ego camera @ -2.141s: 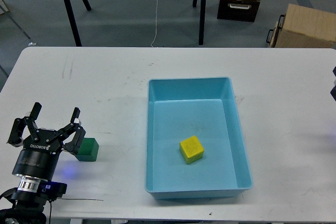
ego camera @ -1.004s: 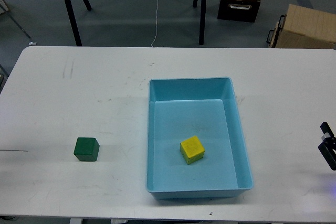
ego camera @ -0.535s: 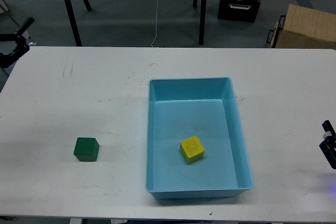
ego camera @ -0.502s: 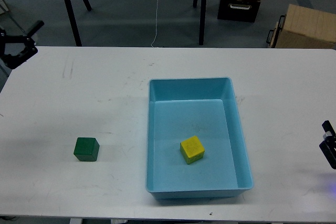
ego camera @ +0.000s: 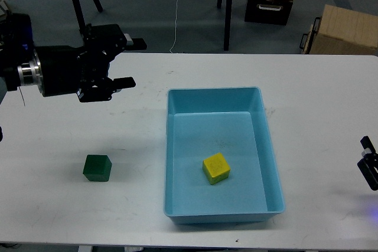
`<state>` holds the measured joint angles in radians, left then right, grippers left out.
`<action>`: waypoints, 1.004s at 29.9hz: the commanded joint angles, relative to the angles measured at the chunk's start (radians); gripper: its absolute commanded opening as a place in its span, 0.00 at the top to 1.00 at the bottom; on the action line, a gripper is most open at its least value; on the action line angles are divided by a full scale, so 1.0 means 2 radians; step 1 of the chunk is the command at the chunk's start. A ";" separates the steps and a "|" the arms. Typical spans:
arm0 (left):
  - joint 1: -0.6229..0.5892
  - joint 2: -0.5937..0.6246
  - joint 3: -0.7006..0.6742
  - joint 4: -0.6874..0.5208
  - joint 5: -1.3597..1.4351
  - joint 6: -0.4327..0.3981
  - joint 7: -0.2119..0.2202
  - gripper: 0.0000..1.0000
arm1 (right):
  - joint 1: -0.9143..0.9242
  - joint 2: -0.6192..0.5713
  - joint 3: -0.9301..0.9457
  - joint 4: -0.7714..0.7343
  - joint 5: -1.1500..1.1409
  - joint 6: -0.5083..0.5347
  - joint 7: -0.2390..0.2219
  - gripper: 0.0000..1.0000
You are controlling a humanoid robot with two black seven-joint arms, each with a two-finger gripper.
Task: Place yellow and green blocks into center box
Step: 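Swing the left gripper over the dark green cube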
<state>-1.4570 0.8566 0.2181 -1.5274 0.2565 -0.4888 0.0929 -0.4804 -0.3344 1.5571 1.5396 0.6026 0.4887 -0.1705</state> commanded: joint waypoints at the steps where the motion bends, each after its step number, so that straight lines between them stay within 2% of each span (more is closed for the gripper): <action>1: -0.103 -0.059 0.131 -0.001 0.011 0.000 0.007 0.00 | 0.000 0.003 0.000 -0.001 -0.001 0.000 0.000 0.02; 5: -0.176 -0.120 0.250 -0.011 0.042 0.000 0.016 0.00 | 0.000 0.004 0.000 -0.002 -0.001 0.000 0.000 0.02; 8: -0.203 -0.150 0.284 -0.016 0.062 0.000 0.018 0.00 | 0.000 0.004 0.001 -0.002 -0.001 0.000 -0.001 0.02; 12: -0.207 -0.191 0.332 -0.010 0.080 0.000 0.025 0.00 | -0.001 0.004 0.002 -0.007 -0.001 0.000 -0.002 0.02; 17: -0.203 -0.201 0.360 0.010 0.133 0.000 0.027 0.00 | -0.002 0.004 -0.004 -0.018 -0.004 0.000 -0.004 0.02; 24: -0.199 -0.200 0.379 0.017 0.138 0.000 0.027 0.00 | -0.002 0.007 -0.006 -0.021 -0.016 0.000 -0.004 0.02; 30: -0.146 -0.200 0.376 0.063 0.139 0.000 0.026 0.00 | 0.000 0.006 -0.005 -0.022 -0.016 0.000 -0.004 0.02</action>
<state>-1.8060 0.4578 0.9743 -1.4573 0.5323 -0.4887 0.1466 -0.4822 -0.3207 1.5454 1.4964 0.5707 0.4887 -0.1780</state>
